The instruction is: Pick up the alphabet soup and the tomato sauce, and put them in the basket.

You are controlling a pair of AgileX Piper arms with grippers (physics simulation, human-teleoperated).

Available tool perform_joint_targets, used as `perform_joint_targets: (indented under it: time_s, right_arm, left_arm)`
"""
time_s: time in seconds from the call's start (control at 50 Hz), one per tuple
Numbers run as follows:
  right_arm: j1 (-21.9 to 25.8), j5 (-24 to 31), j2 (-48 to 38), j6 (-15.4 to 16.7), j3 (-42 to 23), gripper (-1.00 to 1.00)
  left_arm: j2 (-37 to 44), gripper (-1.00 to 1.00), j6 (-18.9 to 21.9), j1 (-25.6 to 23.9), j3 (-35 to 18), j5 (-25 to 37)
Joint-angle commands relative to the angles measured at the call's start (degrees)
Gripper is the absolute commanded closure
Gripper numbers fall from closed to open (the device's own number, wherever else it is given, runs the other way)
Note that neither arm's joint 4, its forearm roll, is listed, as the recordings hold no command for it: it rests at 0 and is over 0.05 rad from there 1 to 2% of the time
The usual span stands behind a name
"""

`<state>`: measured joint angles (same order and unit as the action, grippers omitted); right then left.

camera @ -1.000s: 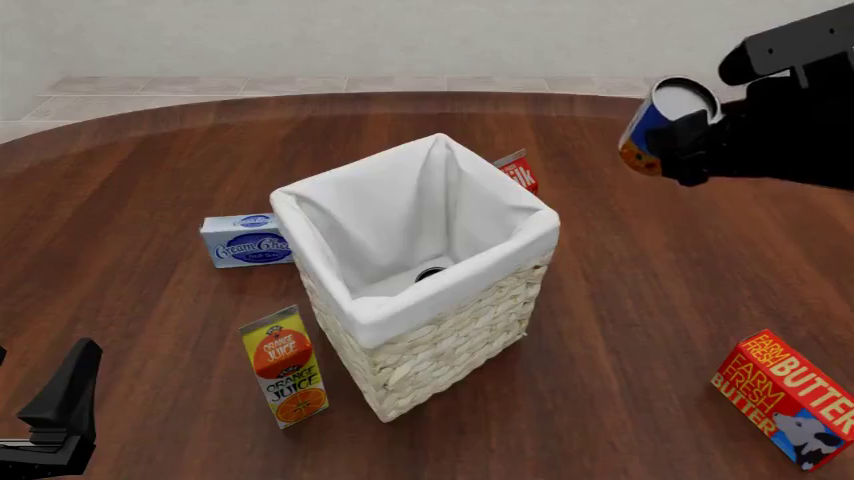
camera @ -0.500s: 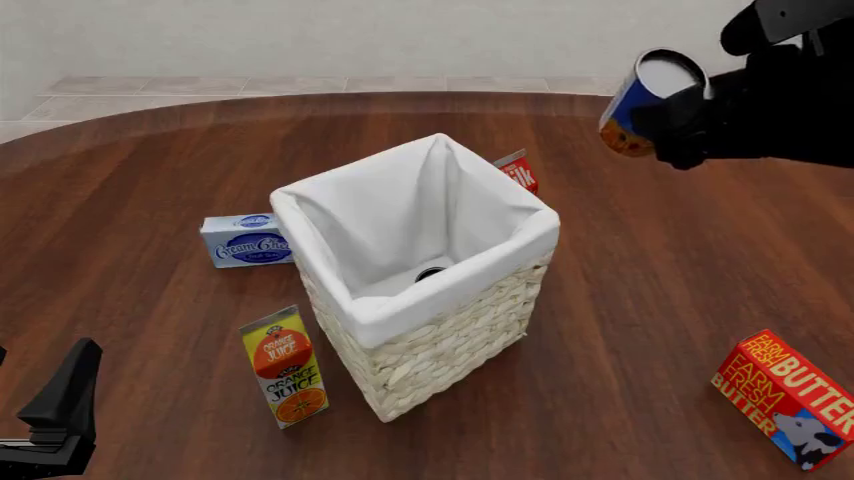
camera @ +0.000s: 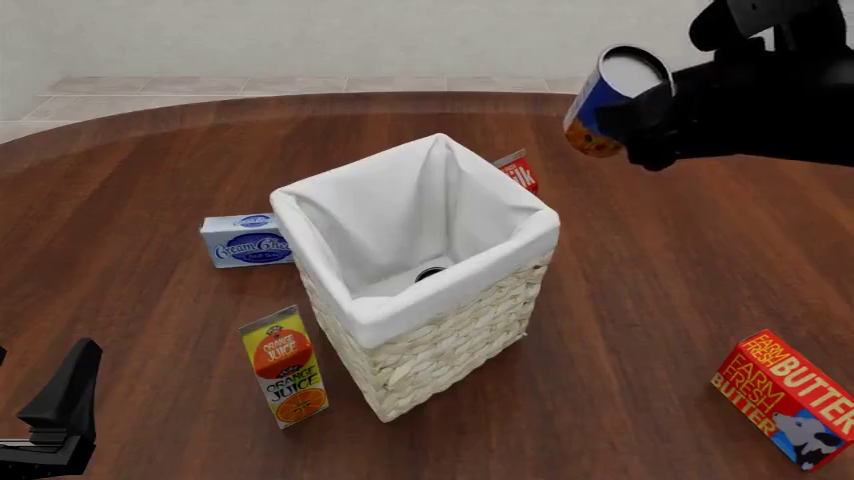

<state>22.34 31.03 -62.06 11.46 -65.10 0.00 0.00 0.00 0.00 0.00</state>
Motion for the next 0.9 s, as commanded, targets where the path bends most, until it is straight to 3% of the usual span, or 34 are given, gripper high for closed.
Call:
perform_joint_targets:
  time_s: [0.02,0.9]
  right_arm:
    - [2.18,-0.32,-0.85,-1.18,-1.37,1.00]
    - [8.02,-3.42,-5.59,-1.69,-1.12,1.00]
  left_arm:
    - [0.00,-1.00,0.00,0.00,0.00,0.00]
    - [0.00,-1.00,0.00,0.00,0.00,0.00]
